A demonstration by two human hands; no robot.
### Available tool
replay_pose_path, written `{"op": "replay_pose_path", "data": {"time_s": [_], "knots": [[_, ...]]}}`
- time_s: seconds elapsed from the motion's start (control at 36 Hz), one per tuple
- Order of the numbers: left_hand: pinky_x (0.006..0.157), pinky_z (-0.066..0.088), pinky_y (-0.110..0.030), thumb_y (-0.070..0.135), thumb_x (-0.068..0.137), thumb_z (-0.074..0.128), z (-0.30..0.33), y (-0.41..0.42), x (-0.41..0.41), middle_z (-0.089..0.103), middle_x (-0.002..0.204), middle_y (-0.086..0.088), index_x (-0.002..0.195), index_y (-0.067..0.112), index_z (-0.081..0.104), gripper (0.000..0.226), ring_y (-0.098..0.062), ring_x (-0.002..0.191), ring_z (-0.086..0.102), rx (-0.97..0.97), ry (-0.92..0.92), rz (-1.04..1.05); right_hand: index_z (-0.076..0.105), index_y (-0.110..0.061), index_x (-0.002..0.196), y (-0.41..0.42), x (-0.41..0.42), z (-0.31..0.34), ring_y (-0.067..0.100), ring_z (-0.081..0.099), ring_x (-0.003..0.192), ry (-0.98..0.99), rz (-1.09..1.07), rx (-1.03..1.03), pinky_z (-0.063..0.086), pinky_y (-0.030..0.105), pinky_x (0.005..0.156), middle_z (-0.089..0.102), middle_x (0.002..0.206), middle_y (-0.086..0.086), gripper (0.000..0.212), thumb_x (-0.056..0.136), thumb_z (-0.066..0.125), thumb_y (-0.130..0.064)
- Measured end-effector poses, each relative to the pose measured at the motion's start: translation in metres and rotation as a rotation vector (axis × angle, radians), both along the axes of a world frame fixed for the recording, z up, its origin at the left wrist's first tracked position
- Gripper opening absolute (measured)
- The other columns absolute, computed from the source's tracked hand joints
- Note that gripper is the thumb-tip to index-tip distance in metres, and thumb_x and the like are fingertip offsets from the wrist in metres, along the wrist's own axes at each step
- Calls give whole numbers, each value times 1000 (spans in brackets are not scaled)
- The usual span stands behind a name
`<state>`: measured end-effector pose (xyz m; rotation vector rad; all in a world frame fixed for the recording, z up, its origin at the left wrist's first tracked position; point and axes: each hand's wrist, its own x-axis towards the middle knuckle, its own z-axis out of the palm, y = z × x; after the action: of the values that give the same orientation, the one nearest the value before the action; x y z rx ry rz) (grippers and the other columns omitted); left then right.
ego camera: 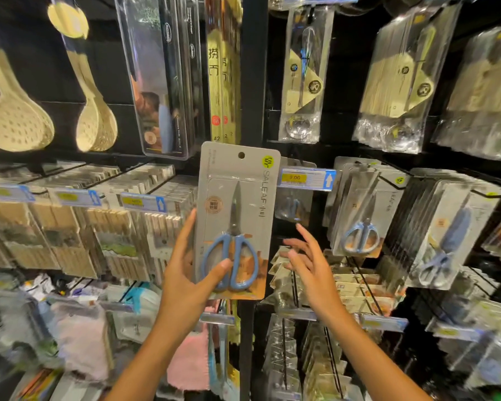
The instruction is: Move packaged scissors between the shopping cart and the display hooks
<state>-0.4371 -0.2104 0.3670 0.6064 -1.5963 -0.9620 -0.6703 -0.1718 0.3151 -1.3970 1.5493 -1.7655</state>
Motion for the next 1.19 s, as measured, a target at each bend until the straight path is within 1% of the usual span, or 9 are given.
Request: {"op": "replay_pose_path", "data": {"time_s": [0.08,0.19,0.36,0.47,0.56,0.67,0.92,1.06,1.19], "knots": [[95,34,5,-1,86,71,0,8,-2,39,135,54,154,31,29,86,28,127,36,-3,3,-11,34,-36,151,19,27,22,18,66,117,-7,91,-64,57,36,94,63,129,-2,55,101,54,-27],[99,38,-1,5,86,73,-6,13,-5,39,141,47,153,38,29,87,19,132,39,-8,-8,-30,28,-51,150,33,47,37,17,62,126,13,165,-52,53,41,103,59,141,1,61,100,58,-34],[107,44,-17,13,84,75,-14,17,-8,40,148,36,153,43,28,88,5,137,44,8,15,-75,22,-37,155,44,56,42,15,66,119,45,107,-67,56,47,97,65,134,-9,67,103,52,-6],[111,47,-35,18,83,76,-16,19,-9,40,152,31,154,44,28,89,-2,138,46,6,0,-83,24,-38,154,51,57,42,13,66,120,35,97,-70,57,39,97,66,133,-12,65,104,50,-5],[109,48,-34,21,84,76,-19,21,-13,42,151,28,154,45,26,89,-2,137,48,0,-18,-114,27,-39,152,56,54,39,13,67,119,7,67,-84,58,34,94,67,132,-8,65,103,51,-4],[111,46,-30,46,90,67,-20,19,-20,42,152,19,153,48,27,75,-5,138,47,-93,-74,-67,33,-43,147,66,42,33,12,68,115,-22,-2,-92,59,28,89,69,128,-8,64,101,53,-3],[125,23,-39,13,93,63,7,-24,-53,28,161,-11,151,3,37,64,-25,152,26,-619,-211,235,37,-38,147,87,7,-1,5,67,114,-149,-129,-45,58,21,87,70,123,-20,63,100,53,0],[122,23,-57,5,93,66,12,-54,-77,18,166,-16,154,1,31,70,-35,155,14,-796,-314,284,40,-41,145,80,-3,-22,4,65,118,-170,-157,2,56,25,94,67,127,-22,63,100,54,0],[121,25,-58,7,93,65,9,-70,-87,10,168,-12,157,3,24,76,-33,156,9,-790,-373,297,40,-44,143,64,-14,-30,7,66,117,-182,-176,45,58,27,92,66,132,-12,61,100,55,-3]]}}
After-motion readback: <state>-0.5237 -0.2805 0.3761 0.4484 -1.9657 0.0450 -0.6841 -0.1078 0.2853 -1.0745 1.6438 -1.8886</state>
